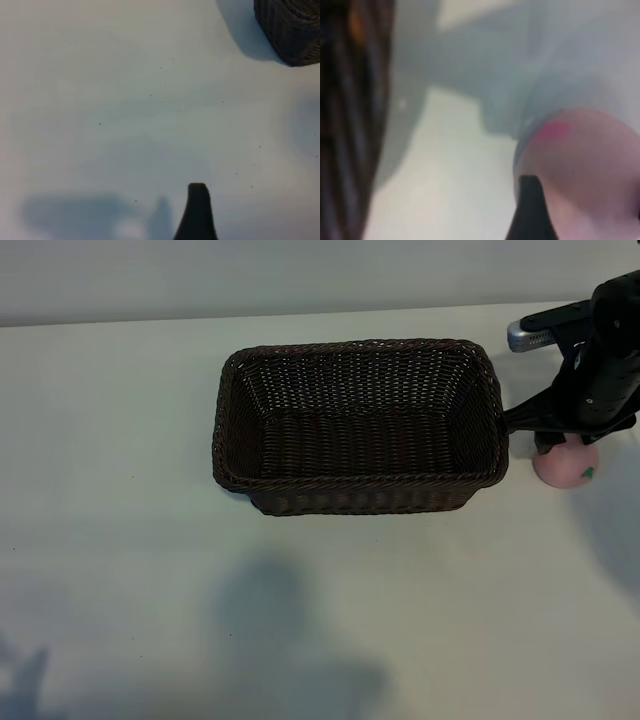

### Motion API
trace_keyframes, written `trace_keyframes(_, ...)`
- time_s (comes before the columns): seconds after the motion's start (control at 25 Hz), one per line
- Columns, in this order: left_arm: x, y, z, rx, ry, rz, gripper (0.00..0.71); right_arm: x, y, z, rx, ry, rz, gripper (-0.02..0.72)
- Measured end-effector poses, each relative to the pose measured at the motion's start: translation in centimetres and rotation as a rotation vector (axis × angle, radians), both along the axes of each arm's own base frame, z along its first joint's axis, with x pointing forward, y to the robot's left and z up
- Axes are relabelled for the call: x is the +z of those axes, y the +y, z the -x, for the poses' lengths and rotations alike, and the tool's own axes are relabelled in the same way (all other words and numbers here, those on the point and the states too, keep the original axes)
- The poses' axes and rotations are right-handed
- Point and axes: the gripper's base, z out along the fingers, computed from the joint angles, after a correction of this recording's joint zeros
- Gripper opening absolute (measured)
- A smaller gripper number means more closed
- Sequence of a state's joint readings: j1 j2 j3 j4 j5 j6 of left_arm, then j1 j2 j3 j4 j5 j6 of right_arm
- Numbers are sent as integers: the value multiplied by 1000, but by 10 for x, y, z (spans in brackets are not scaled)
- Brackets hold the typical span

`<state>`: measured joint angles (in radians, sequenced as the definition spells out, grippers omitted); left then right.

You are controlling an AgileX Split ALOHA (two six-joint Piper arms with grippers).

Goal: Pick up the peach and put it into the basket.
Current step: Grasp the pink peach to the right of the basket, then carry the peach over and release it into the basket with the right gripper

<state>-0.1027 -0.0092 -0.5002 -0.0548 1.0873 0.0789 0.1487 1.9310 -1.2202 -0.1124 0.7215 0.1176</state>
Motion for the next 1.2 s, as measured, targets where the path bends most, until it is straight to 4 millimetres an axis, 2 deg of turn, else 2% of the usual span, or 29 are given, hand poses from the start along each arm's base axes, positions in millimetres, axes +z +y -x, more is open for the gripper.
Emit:
trace_keyframes(0.12,0,-1,0,-4,1,6,597,-6,-4,-2,-8,6,4,481)
trace_keyframes(0.2,0,-1,0,-5,1,8,597,-13,-8,-2,-18,25,6,431)
trace_keyframes(0.28,0,-1,0,-6,1,8,597,-15,-11,-2,-33,38,4,337)
trace_keyframes(0.4,0,-1,0,-6,1,9,597,-16,-11,-1,-46,56,6,115)
trace_keyframes(0.48,0,-1,0,-6,1,9,597,-13,-12,1,-43,61,16,58)
trace_keyframes(0.56,0,-1,0,-6,1,9,597,-8,-14,2,-40,62,28,46)
trace_keyframes(0.68,0,-1,0,-7,1,11,597,16,-16,7,-38,22,33,44)
trace_keyframes(0.92,0,-1,0,-8,1,12,597,94,-20,34,-49,-127,24,44)
trace_keyframes(1.2,0,-1,0,-8,1,12,597,158,-25,65,-70,-205,20,44)
